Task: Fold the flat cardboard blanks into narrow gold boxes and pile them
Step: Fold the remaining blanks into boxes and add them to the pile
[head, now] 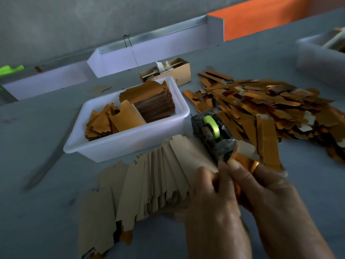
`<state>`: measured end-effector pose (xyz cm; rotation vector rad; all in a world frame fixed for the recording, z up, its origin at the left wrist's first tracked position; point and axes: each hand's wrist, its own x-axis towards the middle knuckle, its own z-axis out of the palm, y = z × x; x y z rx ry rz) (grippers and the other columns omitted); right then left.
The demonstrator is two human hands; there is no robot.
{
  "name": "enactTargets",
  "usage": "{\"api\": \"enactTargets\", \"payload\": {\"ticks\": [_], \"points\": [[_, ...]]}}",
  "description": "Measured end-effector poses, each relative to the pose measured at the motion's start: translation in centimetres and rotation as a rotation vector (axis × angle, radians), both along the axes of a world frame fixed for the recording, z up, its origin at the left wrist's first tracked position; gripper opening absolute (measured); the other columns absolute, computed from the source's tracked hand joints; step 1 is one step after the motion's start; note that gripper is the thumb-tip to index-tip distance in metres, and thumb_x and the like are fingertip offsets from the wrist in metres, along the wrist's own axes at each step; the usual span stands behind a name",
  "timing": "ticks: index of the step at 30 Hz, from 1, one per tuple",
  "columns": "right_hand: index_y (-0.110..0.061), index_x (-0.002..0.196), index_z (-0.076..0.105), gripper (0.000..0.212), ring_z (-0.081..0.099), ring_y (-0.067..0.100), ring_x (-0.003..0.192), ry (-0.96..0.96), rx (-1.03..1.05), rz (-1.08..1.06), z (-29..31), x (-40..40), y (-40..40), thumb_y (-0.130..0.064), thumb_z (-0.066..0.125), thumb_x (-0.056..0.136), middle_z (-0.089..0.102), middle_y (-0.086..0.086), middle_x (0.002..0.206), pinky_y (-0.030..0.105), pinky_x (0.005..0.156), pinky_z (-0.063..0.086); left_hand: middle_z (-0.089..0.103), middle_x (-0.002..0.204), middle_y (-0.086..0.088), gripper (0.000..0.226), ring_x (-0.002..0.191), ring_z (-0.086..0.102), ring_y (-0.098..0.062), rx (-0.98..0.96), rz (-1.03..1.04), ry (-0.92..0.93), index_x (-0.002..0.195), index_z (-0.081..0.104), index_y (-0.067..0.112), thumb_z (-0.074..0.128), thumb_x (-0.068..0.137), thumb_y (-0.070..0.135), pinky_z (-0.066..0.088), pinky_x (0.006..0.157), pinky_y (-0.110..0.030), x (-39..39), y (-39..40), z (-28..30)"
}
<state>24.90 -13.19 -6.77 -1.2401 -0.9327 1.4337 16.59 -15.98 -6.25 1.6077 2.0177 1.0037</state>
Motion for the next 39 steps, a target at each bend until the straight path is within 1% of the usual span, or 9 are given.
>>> {"api": "enactTargets", "payload": {"ticks": [5,10,14,16,20,25,29,36,39], "points": [[-0.018,0.072,0.072,0.020,0.063,0.024,0.072,0.030,-0.013,0.017,0.1,0.2,0.5,-0.033,0.063,0.063,0.065,0.014,0.070,0.043,0.080,0.053,0.055,0.092,0.017,0.015,0.091,0.051,0.012,0.012,-0.032,-0.205,0.096,0.059,0.040,0.066,0.084,0.034,0.045,0.070,-0.006,-1.9,0.6,0.6],[-0.021,0.072,0.074,0.029,0.066,0.021,0.075,-0.045,-0.005,0.136,0.9,1.0,0.9,-0.043,0.061,0.059,0.068,0.003,0.068,0.043,0.085,0.049,0.059,0.050,0.011,0.015,0.043,0.053,0.001,-0.228,-0.201,-0.597,0.073,0.066,0.023,0.065,0.086,0.030,0.036,0.042,-0.010,-3.4,1.4,1.1],[-0.029,0.077,0.070,0.031,0.062,0.013,0.068,-0.391,0.138,-0.046,1.7,2.4,2.3,-0.054,0.053,0.072,0.066,0.000,0.071,0.026,0.058,0.044,0.067,0.066,-0.005,0.016,0.055,0.062,-0.016,-0.125,-0.021,-0.723,0.073,0.068,0.021,0.066,0.084,0.032,0.049,0.046,-0.026,-3.3,2.2,0.1],[-0.034,0.076,0.065,0.012,0.054,0.012,0.058,-0.503,0.164,-0.126,2.0,3.4,3.7,-0.037,0.059,0.085,0.062,-0.005,0.068,0.025,0.050,0.040,0.070,0.074,-0.009,0.015,0.061,0.066,-0.020,-0.081,0.052,-0.718,0.077,0.067,0.020,0.063,0.087,0.031,0.051,0.050,-0.029,-3.4,2.6,-0.5],[-0.027,0.087,0.068,0.009,0.061,0.026,0.080,-0.517,0.062,0.038,1.1,4.0,6.3,-0.028,0.060,0.088,0.067,0.003,0.080,0.043,0.071,0.053,0.068,0.072,-0.008,0.016,0.059,0.061,-0.017,-0.044,0.069,-0.629,0.079,0.065,0.021,0.061,0.088,0.034,0.046,0.050,-0.025,-3.4,2.7,-1.1],[-0.024,0.086,0.069,0.009,0.058,0.000,0.049,-0.492,0.038,0.136,-0.5,3.6,7.3,-0.031,0.064,0.085,0.065,-0.008,0.056,0.015,0.045,0.039,0.069,0.076,-0.006,0.014,0.065,0.066,-0.021,-0.062,0.061,-0.607,0.083,0.065,0.020,0.060,0.089,0.032,0.053,0.054,-0.032,-3.3,2.9,-1.3],[-0.026,0.076,0.067,0.007,0.058,-0.003,0.050,-0.546,0.084,0.126,-0.8,3.3,7.6,-0.029,0.068,0.082,0.064,-0.008,0.057,0.009,0.040,0.034,0.068,0.075,-0.006,0.015,0.062,0.063,-0.013,-0.056,0.048,-0.556,0.082,0.065,0.020,0.060,0.089,0.032,0.051,0.053,-0.024,-3.3,2.8,-1.3],[-0.029,0.070,0.062,0.017,0.059,0.013,0.070,-0.671,0.156,0.111,-0.4,2.4,7.7,-0.022,0.065,0.085,0.061,-0.005,0.072,0.027,0.058,0.047,0.070,0.076,0.000,0.014,0.064,0.067,-0.011,-0.094,0.038,-0.560,0.085,0.064,0.023,0.058,0.090,0.034,0.054,0.058,-0.026,-3.1,2.7,-1.2],[-0.024,0.075,0.066,0.012,0.062,0.016,0.078,-0.423,0.123,0.051,-0.7,2.2,7.3,-0.019,0.064,0.085,0.064,-0.004,0.081,0.028,0.066,0.049,0.069,0.074,0.000,0.014,0.062,0.067,-0.011,-0.086,0.027,-0.562,0.085,0.064,0.022,0.058,0.090,0.033,0.054,0.057,-0.027,-3.2,2.7,-1.3]]}}
